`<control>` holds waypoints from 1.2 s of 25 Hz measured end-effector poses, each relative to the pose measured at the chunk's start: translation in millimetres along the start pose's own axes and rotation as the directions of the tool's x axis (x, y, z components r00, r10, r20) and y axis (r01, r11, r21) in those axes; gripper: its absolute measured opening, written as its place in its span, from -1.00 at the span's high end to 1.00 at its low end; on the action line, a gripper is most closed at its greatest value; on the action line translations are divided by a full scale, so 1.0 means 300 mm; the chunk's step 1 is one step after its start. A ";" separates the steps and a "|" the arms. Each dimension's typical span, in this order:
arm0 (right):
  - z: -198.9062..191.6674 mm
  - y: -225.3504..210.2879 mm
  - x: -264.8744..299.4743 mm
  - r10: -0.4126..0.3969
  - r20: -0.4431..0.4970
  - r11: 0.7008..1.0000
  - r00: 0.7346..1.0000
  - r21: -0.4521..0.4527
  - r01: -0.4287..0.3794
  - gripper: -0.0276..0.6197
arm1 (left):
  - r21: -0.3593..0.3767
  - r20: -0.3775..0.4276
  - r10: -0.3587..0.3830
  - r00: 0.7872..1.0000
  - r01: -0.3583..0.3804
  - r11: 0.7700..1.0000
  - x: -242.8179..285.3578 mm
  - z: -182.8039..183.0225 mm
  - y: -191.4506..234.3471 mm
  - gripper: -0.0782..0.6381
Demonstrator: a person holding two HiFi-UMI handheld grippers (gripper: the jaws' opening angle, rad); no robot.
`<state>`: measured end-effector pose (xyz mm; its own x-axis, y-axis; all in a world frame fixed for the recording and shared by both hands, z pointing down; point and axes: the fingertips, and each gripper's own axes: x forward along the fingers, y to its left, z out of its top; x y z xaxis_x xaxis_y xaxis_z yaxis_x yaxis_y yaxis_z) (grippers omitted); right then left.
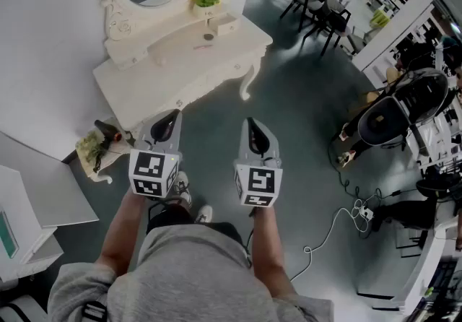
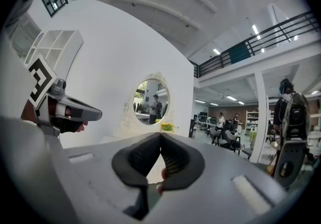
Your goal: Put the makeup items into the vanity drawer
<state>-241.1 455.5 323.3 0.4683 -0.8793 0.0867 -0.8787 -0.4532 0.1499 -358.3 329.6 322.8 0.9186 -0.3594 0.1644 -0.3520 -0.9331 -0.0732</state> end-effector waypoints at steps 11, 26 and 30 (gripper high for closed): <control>-0.032 -0.054 -0.020 -0.004 -0.020 1.000 1.000 -0.002 0.004 0.91 | 0.008 0.000 -0.003 1.000 0.003 1.000 0.028 0.000 -0.067 0.75; -0.105 -0.256 0.292 -0.021 -0.055 1.000 0.998 0.014 0.022 0.91 | 0.008 -0.022 -0.033 0.999 0.033 0.999 0.433 0.003 -0.018 0.75; -0.124 -0.317 0.490 0.000 -0.073 1.000 0.997 0.012 0.001 0.91 | -0.012 -0.035 -0.029 0.999 0.029 1.000 0.629 0.005 0.050 0.75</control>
<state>-85.3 374.7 358.5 0.4735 -0.8664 0.1582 -0.8795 -0.4554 0.1385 -189.9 247.9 351.2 0.9215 -0.3323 0.2011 -0.3278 -0.9431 -0.0566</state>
